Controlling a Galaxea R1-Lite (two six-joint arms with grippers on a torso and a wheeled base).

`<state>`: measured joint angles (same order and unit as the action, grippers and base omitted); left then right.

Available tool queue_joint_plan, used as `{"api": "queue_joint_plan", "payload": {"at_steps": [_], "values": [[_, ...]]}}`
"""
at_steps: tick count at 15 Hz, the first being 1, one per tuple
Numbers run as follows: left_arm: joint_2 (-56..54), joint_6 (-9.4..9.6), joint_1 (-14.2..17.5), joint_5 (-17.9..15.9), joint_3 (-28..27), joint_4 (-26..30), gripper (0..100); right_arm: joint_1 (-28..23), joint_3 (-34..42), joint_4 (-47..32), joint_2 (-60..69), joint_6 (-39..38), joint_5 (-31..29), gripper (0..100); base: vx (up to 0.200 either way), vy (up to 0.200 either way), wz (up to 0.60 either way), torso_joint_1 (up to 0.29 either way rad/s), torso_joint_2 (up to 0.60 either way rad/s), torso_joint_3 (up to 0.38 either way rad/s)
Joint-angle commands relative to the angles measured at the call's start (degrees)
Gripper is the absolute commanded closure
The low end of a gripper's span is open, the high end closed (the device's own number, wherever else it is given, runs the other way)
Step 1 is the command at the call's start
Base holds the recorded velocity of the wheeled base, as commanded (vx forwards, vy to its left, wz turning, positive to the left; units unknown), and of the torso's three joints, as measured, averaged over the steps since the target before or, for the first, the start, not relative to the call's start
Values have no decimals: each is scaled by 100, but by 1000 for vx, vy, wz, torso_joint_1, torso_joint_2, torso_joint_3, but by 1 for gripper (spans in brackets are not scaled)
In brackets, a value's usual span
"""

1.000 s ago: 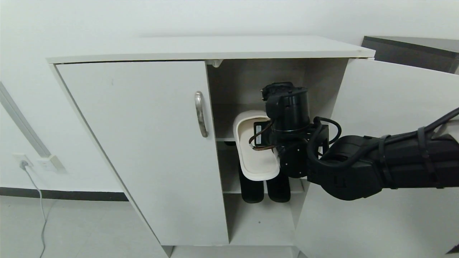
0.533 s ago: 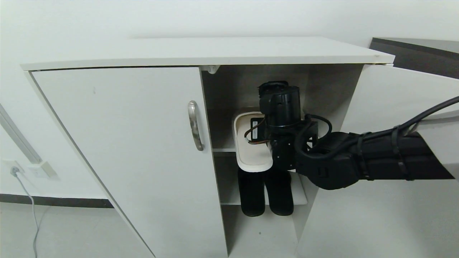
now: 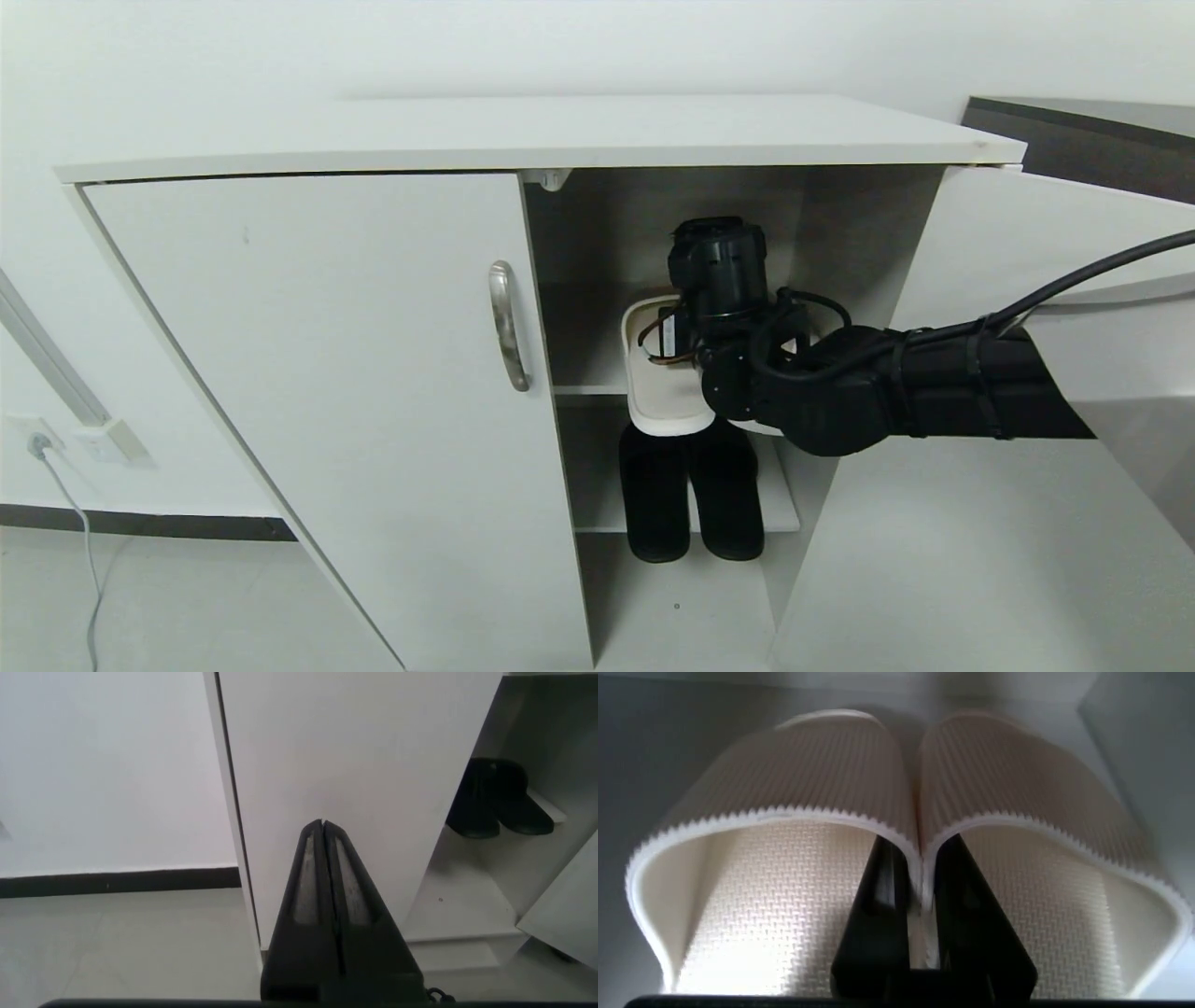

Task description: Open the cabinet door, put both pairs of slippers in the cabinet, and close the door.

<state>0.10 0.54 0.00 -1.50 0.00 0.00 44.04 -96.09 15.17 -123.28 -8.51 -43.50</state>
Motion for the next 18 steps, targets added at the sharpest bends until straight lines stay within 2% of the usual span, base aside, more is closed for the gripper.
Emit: {"api": "queue_joint_plan", "payload": {"at_steps": [1, 13, 14, 18], "values": [[-1, -1, 0, 1, 0, 0, 100, -10, -174, -93, -73, -10, -1, 100, 0, 0, 0, 0, 0, 0], [-1, -1, 0, 9, 0, 0, 100, -54, -481, -119, -319, -10, -1, 100, 0, 0, 0, 0, 0, 0], [-1, -1, 0, 9, 0, 0, 100, -54, -481, -119, -328, -10, -1, 0, 0, 0, 0, 0, 0, 0], [-1, -1, 0, 9, 0, 0, 100, -10, -191, -128, -135, 60, -10, 0, 0, 0, 0, 0, 0, 0]]}}
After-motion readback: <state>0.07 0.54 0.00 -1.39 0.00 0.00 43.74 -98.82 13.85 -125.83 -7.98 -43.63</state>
